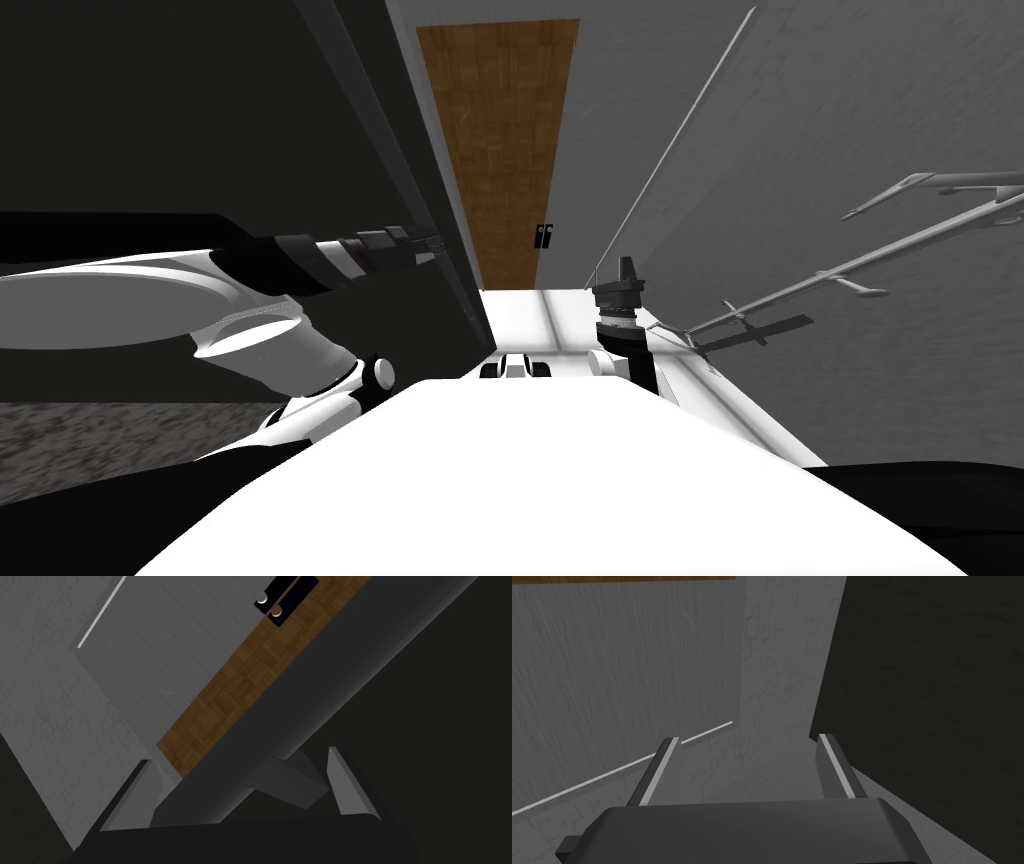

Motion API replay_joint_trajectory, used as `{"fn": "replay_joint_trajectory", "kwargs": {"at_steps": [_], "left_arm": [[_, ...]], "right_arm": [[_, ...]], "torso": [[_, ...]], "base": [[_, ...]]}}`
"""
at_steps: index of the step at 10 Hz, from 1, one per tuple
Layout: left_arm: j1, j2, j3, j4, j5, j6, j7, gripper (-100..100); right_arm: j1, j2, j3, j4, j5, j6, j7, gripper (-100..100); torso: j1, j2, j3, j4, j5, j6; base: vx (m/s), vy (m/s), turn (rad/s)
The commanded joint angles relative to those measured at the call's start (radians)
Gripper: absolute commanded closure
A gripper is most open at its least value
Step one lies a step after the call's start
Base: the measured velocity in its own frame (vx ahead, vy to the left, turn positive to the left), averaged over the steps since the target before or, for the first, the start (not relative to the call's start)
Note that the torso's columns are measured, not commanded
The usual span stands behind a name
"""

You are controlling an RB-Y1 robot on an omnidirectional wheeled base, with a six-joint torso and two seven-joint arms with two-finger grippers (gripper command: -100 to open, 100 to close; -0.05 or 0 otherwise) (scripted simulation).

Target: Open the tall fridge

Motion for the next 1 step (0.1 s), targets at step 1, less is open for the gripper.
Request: {"fn": "replay_joint_trajectory", "kwargs": {"at_steps": [1], "left_arm": [[0.001,0.000,-0.001,0.000,0.000,0.001,0.000,0]], "right_arm": [[0.000,0.000,0.000,0.000,0.000,0.000,0.000,0]], "torso": [[0.000,-0.001,0.000,-0.001,0.000,0.000]], "base": [[0.000,0.000,0.000]]}}
